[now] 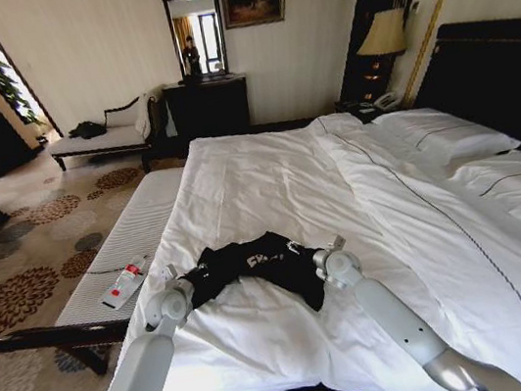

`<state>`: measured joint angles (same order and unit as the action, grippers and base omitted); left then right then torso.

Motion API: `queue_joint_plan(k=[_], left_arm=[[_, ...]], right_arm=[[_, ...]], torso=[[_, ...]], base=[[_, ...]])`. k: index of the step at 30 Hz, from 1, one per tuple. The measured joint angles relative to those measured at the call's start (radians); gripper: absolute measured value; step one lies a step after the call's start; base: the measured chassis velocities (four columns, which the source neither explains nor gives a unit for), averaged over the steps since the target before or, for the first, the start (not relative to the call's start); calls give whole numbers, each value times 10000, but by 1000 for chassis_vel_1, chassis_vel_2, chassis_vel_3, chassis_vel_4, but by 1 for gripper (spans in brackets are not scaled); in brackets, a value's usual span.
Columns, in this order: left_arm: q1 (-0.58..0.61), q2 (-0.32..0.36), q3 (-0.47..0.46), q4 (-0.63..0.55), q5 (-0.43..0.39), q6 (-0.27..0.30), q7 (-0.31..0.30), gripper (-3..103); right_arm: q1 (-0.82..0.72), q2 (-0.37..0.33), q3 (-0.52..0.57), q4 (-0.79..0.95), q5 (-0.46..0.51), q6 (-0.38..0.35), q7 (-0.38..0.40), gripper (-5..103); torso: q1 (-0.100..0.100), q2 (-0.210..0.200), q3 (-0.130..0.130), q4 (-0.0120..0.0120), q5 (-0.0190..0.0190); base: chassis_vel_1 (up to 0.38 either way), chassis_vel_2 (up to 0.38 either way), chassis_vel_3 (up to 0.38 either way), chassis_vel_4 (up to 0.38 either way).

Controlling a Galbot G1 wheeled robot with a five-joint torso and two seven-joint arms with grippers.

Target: Fold the clothes on the bed.

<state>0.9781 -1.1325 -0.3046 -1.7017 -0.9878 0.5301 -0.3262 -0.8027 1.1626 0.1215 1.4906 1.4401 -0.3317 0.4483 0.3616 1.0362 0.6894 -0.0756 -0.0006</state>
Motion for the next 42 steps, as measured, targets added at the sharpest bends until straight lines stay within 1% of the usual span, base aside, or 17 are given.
queue_joint_plan(k=[1, 3, 5, 8, 9, 11, 12, 14, 15, 22, 28, 31, 33, 35, 37, 41, 42], left_arm=[[-8, -8, 0, 21, 8, -1, 0, 1], [-13, -14, 0, 35, 14, -2, 0, 1], [-30, -35, 8, 79, 30, -6, 1, 1], [-39, -37, 17, 90, 34, -7, 1, 1], [-45, -37, 20, 95, 35, -8, 1, 1], [-56, -31, 22, 102, 36, -11, 3, 1], [-56, -31, 22, 102, 36, -11, 3, 1], [-57, -23, 23, 103, 36, -15, 5, 1], [-57, -23, 23, 102, 36, -17, 5, 1], [-54, -26, 23, 103, 46, -23, 5, 1], [-67, -32, -17, 70, 61, -139, 28, 1], [-188, -36, -44, -54, 69, -297, 52, 1], [-240, -36, -57, -95, 102, -363, 73, 1], [-450, -13, -103, -267, 212, -607, 151, 1], [-563, 17, -133, -375, 163, -660, 150, 1], [-1196, 148, -376, -1043, -509, -975, -24, 1], [-1196, 148, -376, -1043, -509, -975, -24, 1]], right_arm=[[4, 0, -7, 0, -21, 28, -42, 47], [7, 0, -12, 0, -35, 49, -72, 47], [15, 8, -32, 0, -79, 98, -175, 37], [15, 13, -38, 0, -115, 139, -236, 37], [13, 13, -43, 0, -160, 187, -307, 26], [-27, 2, -48, 27, -262, 323, -503, 15], [-27, 2, -48, 27, -262, 323, -503, 15], [-81, -20, -45, 101, -294, 372, -583, 4], [-111, -30, -41, 131, -307, 382, -601, 2], [-235, -103, 11, 234, -395, 452, -660, 0], [-362, -131, 81, 570, -556, 945, -1051, 0], [-429, -164, 140, 914, -689, 1422, -1564, 0], [-454, -192, 167, 1020, -738, 1525, -1681, 0], [-582, -410, 311, 1643, -961, 1852, -2006, 0], [-647, -552, 391, 1969, -1060, 1958, -2089, 0], [-872, -1301, 859, 3315, -1895, 2390, -2358, 0], [-872, -1301, 859, 3315, -1895, 2390, -2358, 0]], torso=[[-1, 0, 0, 0, -1], [0, 0, 0, 0, 0], [-1, 0, 0, 0, 0], [-1, 0, 0, 0, 0], [0, 0, 0, 0, 0], [0, 0, 0, 0, 0], [0, 0, 0, 0, 0], [0, 0, 0, 0, 0], [0, 0, 0, 0, 0], [0, 1, 0, 0, 0], [-1, 0, 0, 0, 0], [0, 0, 0, 2, 0], [-1, 0, 0, 2, 0], [0, 0, 1, 1, 1], [1, 0, 0, 2, 1], [0, 1, 0, -2, 2], [0, 1, 0, -2, 2]], base=[[0, 0, 0, 0], [0, 0, 0, 0], [0, 0, 0, 0], [0, 0, 0, 0], [0, 0, 0, 0], [0, 0, 0, 0], [0, 0, 0, 0], [0, 0, 0, 0], [0, 0, 0, 0], [0, 0, 0, 0], [0, 0, 0, 0], [0, 0, 0, 0], [0, 0, 0, 0], [0, 0, 0, 0], [0, 0, 0, 0], [0, 0, 0, 0], [0, 0, 0, 0]])
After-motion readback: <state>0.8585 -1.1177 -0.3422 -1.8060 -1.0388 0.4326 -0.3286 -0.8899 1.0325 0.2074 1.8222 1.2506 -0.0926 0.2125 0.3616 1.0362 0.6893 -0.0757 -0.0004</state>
